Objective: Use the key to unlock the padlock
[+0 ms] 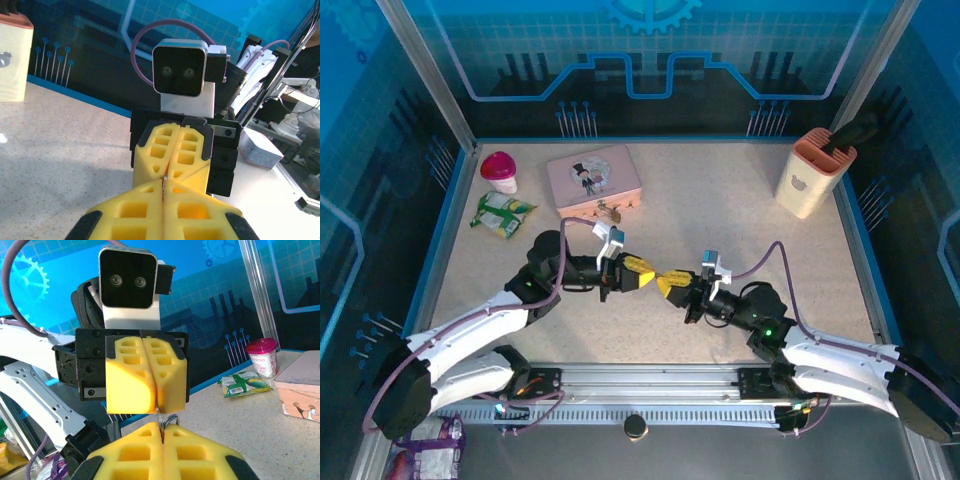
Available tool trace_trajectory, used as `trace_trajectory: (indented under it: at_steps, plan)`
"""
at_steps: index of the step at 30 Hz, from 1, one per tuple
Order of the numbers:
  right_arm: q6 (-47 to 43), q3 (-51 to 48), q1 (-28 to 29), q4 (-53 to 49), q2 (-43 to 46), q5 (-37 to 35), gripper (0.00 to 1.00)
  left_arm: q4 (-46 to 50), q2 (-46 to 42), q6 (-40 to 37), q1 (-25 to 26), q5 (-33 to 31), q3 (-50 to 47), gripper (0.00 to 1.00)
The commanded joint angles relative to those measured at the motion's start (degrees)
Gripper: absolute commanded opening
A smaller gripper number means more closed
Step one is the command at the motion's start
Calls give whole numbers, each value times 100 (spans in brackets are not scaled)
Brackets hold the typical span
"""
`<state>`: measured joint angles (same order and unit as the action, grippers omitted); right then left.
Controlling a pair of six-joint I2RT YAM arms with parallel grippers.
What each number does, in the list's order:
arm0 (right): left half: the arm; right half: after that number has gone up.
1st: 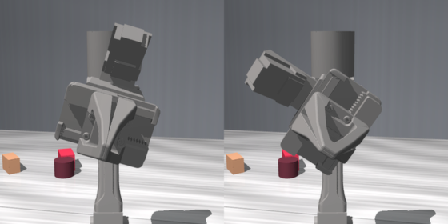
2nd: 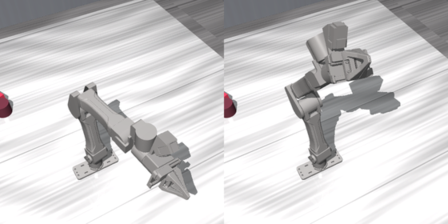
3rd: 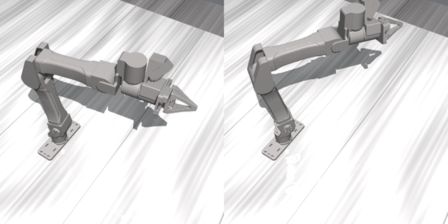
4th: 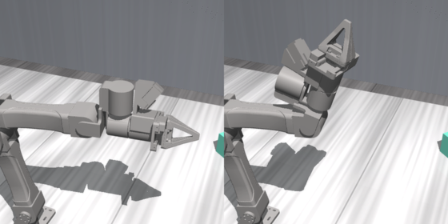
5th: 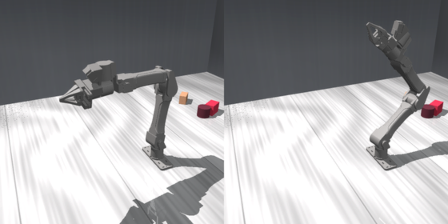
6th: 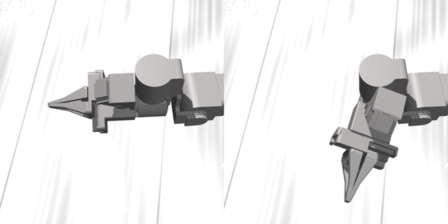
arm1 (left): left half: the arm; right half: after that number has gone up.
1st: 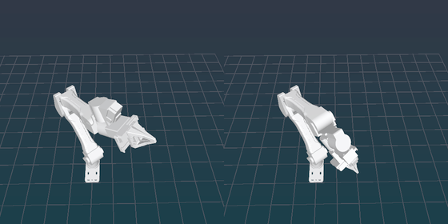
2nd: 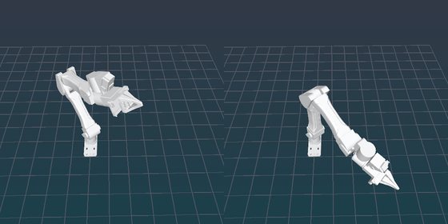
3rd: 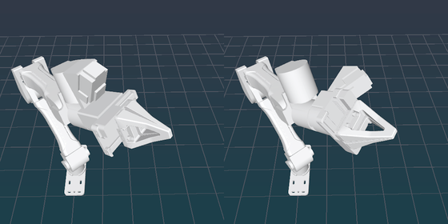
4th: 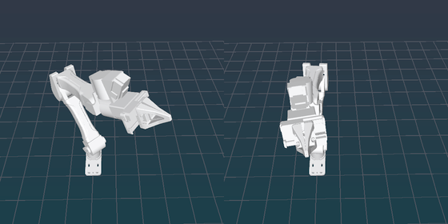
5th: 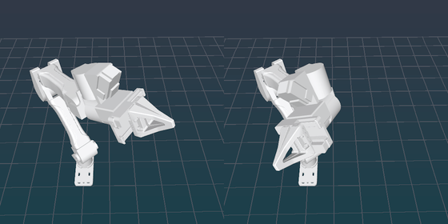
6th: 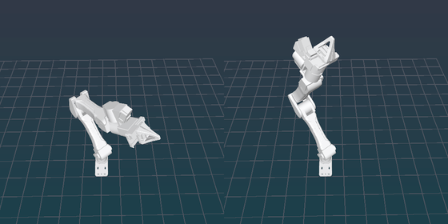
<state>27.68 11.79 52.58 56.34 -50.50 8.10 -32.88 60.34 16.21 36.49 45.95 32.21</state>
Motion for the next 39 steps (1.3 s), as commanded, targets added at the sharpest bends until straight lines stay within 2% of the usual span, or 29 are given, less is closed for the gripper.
trace_trajectory:
  at_steps: [1,7,13,20,28,33,39]
  plan:
    - [-2,144,91,317,9,-169,0,-69,-13,-91,-13,195,207,0]
    - [-39,104,97,139,173,-293,0,-15,-81,-108,-19,39,181,0]
    - [-271,88,96,-649,681,-593,28,788,-144,-507,-19,-196,396,0]
    - [-328,163,77,-1115,1073,-409,37,963,-59,-629,-11,-101,474,0]
    - [-151,315,72,-1046,670,-81,36,1034,-41,-825,57,166,471,0]
    - [-136,353,75,-1018,587,16,26,1074,3,-891,121,256,497,0]
    - [-142,306,79,-1031,564,-53,20,1074,-9,-908,121,356,499,0]
